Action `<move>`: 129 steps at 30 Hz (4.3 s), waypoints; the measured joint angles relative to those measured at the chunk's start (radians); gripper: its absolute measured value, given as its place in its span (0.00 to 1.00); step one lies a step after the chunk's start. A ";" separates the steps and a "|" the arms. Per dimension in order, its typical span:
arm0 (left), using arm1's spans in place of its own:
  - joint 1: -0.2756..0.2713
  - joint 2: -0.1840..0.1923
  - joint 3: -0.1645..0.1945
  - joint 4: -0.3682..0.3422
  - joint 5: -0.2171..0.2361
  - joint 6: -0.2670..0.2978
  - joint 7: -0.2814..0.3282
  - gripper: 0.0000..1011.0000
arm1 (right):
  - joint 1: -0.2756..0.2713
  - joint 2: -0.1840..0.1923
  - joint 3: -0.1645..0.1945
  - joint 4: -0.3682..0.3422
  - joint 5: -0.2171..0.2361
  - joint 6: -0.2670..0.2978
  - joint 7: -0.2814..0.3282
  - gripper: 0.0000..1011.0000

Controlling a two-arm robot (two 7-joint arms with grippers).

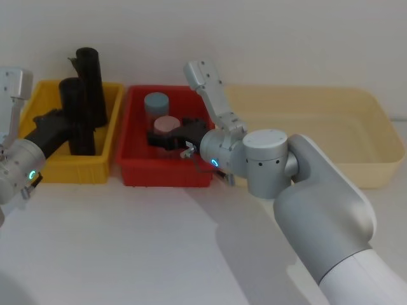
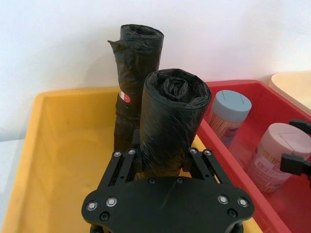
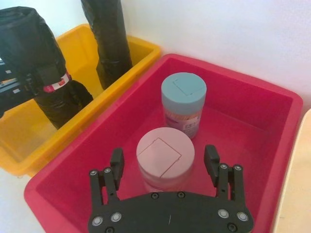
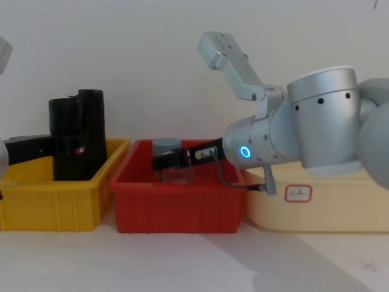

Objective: Pick up the garbage bag with the one hand and transfer it to the other hand.

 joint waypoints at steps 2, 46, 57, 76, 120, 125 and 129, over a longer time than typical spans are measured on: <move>0.000 0.000 0.000 0.000 0.000 0.000 0.000 0.40 | 0.002 -0.002 0.000 0.009 -0.002 -0.006 0.000 0.99; 0.000 0.000 0.000 0.000 0.000 0.000 0.000 0.40 | -0.096 0.034 0.024 -0.166 -0.043 -0.056 -0.050 0.65; 0.000 0.000 0.000 0.000 0.000 0.000 0.000 0.40 | -0.209 0.079 0.058 -0.386 -0.086 -0.086 -0.137 0.64; 0.000 0.000 0.000 0.000 0.000 0.000 0.000 0.40 | -0.372 0.102 0.184 -0.636 -0.137 -0.157 -0.320 0.64; -0.019 -0.008 0.008 0.014 0.000 -0.016 0.001 0.40 | -0.185 0.061 0.246 -0.380 -0.169 -0.051 -0.342 0.99; -0.040 -0.019 0.014 0.023 0.000 -0.035 0.002 0.40 | -0.179 0.060 0.245 -0.371 -0.170 -0.048 -0.340 0.99; -0.064 -0.029 0.018 0.025 -0.007 -0.049 -0.002 0.40 | -0.175 0.060 0.244 -0.366 -0.170 -0.046 -0.339 0.99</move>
